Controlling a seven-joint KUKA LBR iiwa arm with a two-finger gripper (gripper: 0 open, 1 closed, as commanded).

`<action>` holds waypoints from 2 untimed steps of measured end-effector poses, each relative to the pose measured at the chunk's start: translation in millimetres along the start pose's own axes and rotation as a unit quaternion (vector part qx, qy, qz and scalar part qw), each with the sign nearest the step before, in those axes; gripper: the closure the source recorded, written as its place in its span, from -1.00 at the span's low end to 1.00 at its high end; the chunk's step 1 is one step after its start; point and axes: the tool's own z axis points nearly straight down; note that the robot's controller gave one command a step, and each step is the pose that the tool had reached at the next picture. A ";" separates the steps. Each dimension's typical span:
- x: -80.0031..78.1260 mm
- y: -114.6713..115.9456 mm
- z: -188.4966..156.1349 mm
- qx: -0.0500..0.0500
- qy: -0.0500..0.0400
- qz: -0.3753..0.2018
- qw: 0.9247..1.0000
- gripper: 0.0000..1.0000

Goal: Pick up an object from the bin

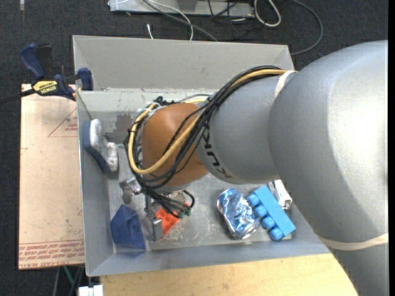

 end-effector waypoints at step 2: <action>13.2 -23.2 -71.3 0.000 -0.003 -0.007 1.000 1.00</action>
Offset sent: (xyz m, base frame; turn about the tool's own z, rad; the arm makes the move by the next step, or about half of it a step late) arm 0.0000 0.0000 0.0000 0.0000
